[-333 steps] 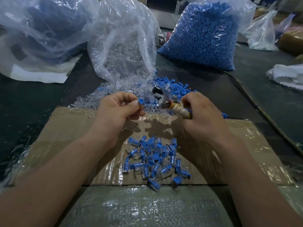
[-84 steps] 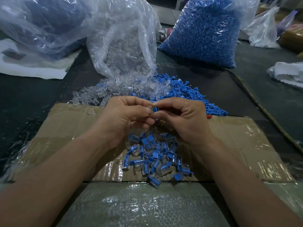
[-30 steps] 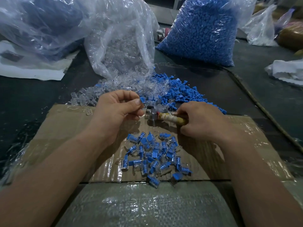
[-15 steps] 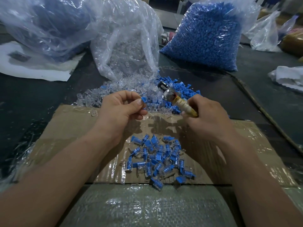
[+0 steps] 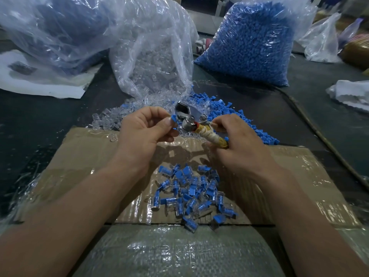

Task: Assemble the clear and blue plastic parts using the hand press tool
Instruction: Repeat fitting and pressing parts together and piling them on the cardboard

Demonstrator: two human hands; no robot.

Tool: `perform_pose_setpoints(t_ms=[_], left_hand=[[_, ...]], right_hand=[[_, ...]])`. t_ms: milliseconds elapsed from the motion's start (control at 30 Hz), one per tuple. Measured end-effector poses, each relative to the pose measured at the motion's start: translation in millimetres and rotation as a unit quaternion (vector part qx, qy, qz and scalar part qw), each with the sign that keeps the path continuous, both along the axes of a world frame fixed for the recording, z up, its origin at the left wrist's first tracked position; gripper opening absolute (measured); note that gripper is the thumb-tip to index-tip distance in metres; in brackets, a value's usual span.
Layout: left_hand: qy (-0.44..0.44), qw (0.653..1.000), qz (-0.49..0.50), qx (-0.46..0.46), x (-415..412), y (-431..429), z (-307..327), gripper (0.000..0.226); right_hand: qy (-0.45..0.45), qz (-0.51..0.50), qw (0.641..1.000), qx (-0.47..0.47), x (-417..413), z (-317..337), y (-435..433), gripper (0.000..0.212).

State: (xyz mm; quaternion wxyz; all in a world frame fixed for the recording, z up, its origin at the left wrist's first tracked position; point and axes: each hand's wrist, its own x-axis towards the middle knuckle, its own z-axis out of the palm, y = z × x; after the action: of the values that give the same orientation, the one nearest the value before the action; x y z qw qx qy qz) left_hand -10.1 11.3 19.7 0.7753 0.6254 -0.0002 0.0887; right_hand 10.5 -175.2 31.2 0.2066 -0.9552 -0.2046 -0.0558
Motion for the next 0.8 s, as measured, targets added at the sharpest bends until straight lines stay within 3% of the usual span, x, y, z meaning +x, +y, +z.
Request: perform_pose_setpoints(t_ms=[800], left_hand=[[-0.017, 0.998, 0.035, 0.042, -5.1, -6.1, -0.7, 0.016]], right_hand=[[0.078, -0.003, 0.997, 0.012, -2.4, 5.4, 10.1, 0.019]])
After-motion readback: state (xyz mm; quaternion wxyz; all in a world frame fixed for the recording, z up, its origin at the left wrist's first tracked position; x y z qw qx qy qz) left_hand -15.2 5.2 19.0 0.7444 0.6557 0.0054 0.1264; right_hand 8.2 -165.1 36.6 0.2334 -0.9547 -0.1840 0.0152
